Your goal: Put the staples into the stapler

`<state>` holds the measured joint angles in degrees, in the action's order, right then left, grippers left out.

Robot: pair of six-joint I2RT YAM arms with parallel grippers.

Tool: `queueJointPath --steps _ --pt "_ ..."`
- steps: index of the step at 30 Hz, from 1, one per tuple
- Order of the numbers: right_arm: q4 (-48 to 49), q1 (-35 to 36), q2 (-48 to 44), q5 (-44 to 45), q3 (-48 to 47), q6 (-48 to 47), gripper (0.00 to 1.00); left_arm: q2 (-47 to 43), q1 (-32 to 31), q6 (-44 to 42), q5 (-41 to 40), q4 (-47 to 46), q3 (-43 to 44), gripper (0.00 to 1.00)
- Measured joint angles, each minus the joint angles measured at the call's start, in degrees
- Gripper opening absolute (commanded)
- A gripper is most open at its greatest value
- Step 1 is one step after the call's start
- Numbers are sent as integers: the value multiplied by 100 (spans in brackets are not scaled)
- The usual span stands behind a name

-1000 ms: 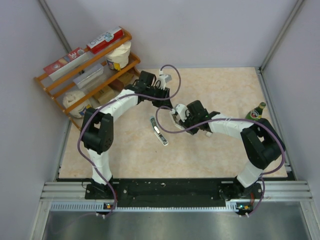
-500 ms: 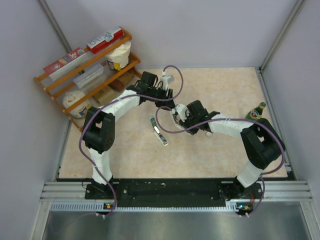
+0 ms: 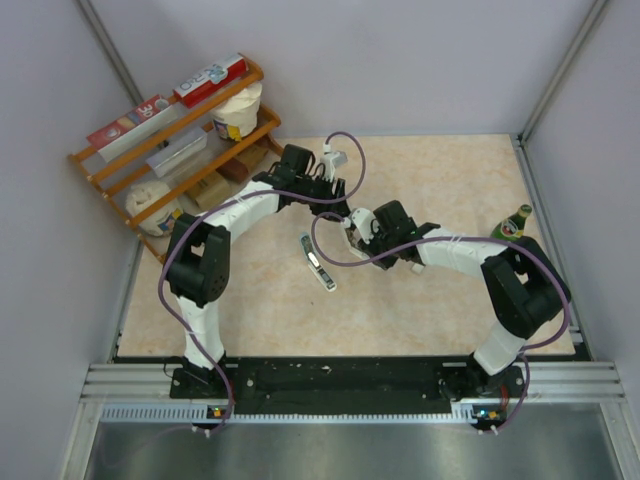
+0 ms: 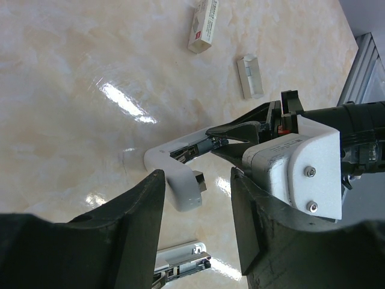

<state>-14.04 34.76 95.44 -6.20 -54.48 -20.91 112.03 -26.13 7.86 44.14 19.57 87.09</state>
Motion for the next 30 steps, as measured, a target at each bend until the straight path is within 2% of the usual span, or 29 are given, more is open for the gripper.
queueJointPath --steps 21,27,30 --pt "-4 0 0 7 -4 4 23 0 17 127 96 -118 -52 54" --pt "-11 0 0 11 -7 2 23 0 20 -2 33 -98 -52 57" --pt "-11 2 0 11 -7 -4 23 -4 26 -90 -24 -81 -50 66"
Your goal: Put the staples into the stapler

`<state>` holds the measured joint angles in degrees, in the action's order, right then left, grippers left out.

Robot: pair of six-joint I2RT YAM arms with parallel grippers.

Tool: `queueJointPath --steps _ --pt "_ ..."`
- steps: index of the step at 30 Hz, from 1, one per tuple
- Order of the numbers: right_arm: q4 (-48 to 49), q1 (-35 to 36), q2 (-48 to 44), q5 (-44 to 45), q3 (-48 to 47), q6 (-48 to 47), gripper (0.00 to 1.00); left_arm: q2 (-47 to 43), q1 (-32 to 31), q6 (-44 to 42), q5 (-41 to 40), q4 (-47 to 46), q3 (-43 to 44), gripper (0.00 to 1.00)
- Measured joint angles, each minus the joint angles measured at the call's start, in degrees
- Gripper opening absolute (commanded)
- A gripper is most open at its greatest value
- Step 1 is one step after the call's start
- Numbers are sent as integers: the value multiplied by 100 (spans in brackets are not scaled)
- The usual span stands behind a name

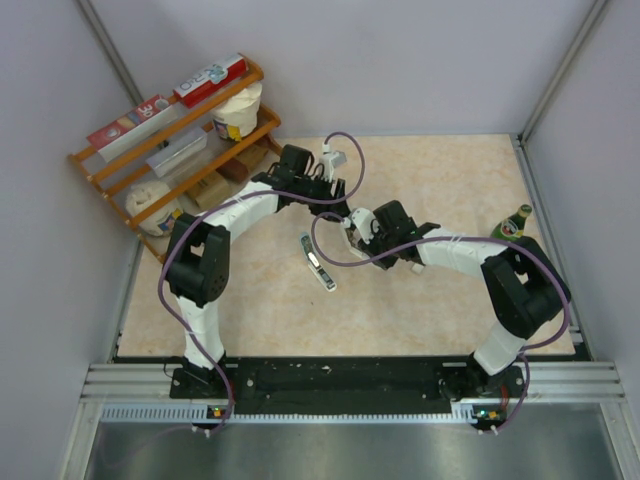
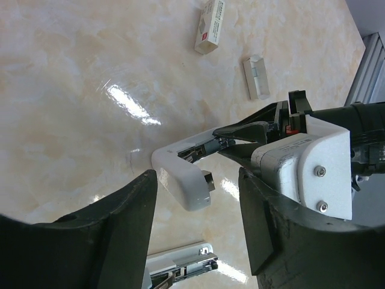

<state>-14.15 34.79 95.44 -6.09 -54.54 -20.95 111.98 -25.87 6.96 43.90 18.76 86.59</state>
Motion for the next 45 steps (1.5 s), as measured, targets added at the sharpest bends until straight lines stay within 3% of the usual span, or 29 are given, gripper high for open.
queueJointPath --steps 4,10,13,19,25,35,38,41,45 --pt "-2 9 0 2 0 -7 23 0 52 -79 -85 72 0 75" --pt "-2 9 0 2 0 -7 23 -9 107 -111 -79 111 17 73" --pt "-2 9 0 2 0 -9 23 -9 107 -98 -33 111 20 62" --pt "-2 9 0 2 0 -9 23 -9 96 -61 140 103 20 54" --pt "-2 9 0 4 0 -7 23 -9 81 -46 173 105 20 35" --pt "-2 31 0 28 0 -9 23 -9 72 -111 105 188 20 33" --pt "-2 31 0 28 0 -7 23 -9 52 -114 98 188 20 30" --pt "-2 31 0 28 0 -9 23 -9 20 -111 83 208 20 19" --pt "2 35 0 26 0 -7 23 -31 -7 -111 118 175 33 17"
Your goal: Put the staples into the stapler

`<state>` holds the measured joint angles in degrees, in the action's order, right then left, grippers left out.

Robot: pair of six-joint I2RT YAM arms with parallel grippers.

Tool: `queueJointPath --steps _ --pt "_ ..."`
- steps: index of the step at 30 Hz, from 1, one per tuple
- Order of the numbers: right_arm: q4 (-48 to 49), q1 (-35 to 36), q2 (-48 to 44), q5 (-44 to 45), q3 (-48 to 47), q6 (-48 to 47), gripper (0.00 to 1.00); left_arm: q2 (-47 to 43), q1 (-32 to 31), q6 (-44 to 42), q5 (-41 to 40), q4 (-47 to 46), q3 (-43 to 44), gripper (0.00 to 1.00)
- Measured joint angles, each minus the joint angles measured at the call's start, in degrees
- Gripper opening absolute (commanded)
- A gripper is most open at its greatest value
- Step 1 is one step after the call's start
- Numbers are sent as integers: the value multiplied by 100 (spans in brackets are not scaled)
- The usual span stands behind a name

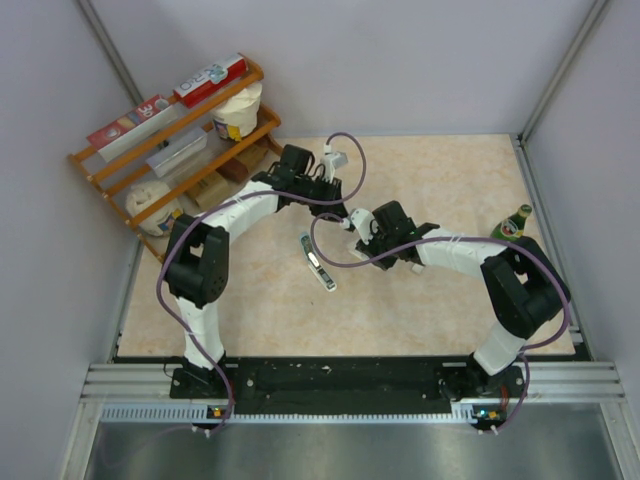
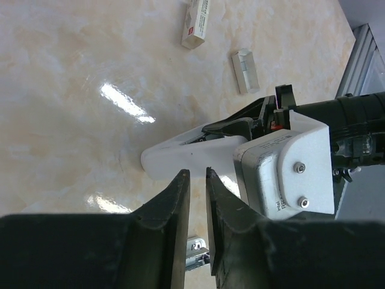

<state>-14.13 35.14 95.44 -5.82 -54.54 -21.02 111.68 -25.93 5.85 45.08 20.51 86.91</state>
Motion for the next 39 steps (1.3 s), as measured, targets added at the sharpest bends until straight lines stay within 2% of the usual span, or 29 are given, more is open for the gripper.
queueJointPath --steps 5,15,20,25,33,39 --pt "-7 4 2 0 -2 0 22 -9 -11 -2 -17 57 -2 18" --pt "-7 4 2 -9 -2 -2 22 -22 17 -61 -13 157 2 27" --pt "-7 4 0 -181 2 -63 23 -70 164 -155 0 282 46 29" --pt "4 0 -61 -426 50 -101 28 -96 393 -181 109 413 208 31" --pt "61 -44 -201 -629 129 -92 28 -470 909 -212 229 529 256 33" --pt "120 -44 -203 -610 129 -90 28 -802 988 -529 271 898 330 34"
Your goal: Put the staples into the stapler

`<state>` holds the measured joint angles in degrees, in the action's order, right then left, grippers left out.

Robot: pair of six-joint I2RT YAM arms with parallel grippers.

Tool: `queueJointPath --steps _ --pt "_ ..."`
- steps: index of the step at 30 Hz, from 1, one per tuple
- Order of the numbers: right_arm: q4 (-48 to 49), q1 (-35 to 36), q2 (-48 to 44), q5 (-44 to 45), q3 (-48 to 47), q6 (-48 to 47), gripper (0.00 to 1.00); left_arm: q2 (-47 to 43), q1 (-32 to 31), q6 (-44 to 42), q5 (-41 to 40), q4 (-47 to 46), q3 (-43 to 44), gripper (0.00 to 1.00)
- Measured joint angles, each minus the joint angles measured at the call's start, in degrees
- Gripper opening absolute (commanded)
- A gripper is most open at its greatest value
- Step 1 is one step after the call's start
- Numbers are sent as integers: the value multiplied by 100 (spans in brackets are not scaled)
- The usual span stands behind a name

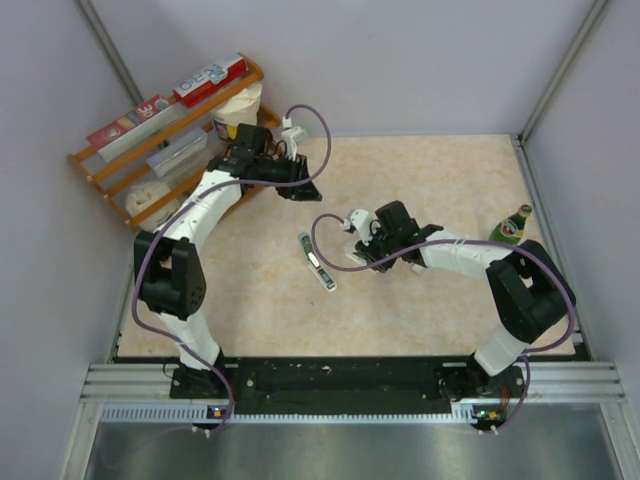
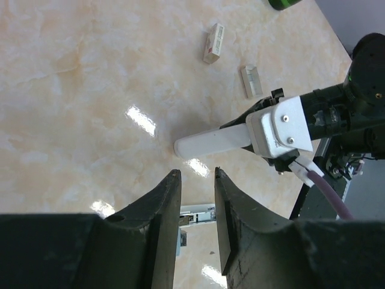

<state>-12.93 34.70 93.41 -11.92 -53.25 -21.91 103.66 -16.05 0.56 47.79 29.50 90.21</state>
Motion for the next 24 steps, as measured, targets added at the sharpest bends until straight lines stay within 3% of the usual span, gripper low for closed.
queueJointPath --steps 14,24 --pt "9 -66 -214 4 125 -39 33 -717 544 -671 -31 562 -337 41" --pt "9 -74 -374 4 201 -122 35 -868 549 -1178 -251 953 -555 41"
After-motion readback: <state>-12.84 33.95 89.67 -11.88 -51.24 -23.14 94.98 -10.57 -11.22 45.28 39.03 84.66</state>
